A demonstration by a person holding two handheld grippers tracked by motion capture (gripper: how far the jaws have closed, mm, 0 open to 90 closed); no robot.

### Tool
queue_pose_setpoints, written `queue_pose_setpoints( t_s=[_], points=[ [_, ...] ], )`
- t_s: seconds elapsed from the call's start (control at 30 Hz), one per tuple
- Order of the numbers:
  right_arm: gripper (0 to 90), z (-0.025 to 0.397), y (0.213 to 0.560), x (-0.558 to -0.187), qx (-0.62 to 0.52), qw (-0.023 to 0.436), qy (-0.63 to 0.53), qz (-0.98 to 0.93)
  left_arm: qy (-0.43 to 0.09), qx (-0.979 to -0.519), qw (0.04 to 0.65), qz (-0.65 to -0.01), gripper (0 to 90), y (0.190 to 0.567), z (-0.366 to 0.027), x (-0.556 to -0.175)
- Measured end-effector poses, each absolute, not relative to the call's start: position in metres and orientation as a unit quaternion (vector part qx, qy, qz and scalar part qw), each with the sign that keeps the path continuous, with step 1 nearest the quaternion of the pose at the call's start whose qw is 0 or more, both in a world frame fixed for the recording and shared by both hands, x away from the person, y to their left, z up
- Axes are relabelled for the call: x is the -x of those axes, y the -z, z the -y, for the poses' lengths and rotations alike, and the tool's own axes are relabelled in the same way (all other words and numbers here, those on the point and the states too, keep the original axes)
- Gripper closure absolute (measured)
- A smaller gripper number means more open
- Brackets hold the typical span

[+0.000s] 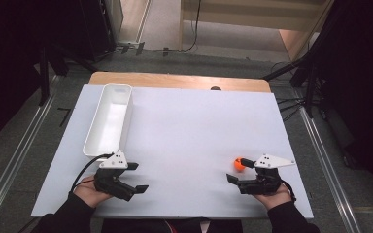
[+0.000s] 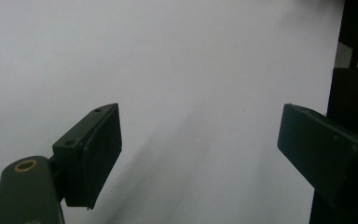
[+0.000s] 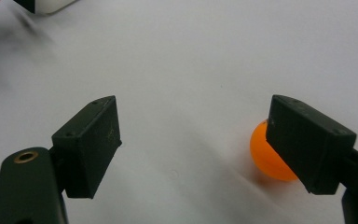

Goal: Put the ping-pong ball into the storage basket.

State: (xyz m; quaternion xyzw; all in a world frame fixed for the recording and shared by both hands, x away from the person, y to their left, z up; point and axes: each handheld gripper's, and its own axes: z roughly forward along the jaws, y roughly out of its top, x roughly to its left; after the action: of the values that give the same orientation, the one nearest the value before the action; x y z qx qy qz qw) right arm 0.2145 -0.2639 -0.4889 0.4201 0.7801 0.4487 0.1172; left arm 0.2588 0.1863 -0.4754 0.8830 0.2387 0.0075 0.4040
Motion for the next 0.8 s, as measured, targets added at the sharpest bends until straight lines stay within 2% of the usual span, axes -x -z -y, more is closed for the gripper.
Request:
queue_pose_setpoints(
  t_s=[0.4,0.8],
  points=[
    [18.2,0.253,0.493,-0.214,-0.391,0.088,-0.421,-0.814,0.000,-0.888,0.395,-0.236,14.0,0.477,-0.184,-0.260],
    [18.3,0.257,0.493,-0.216,-0.400,0.089,-0.425,-0.807,0.005,-0.890,0.389,-0.239,14.0,0.477,-0.185,-0.260]
  ],
)
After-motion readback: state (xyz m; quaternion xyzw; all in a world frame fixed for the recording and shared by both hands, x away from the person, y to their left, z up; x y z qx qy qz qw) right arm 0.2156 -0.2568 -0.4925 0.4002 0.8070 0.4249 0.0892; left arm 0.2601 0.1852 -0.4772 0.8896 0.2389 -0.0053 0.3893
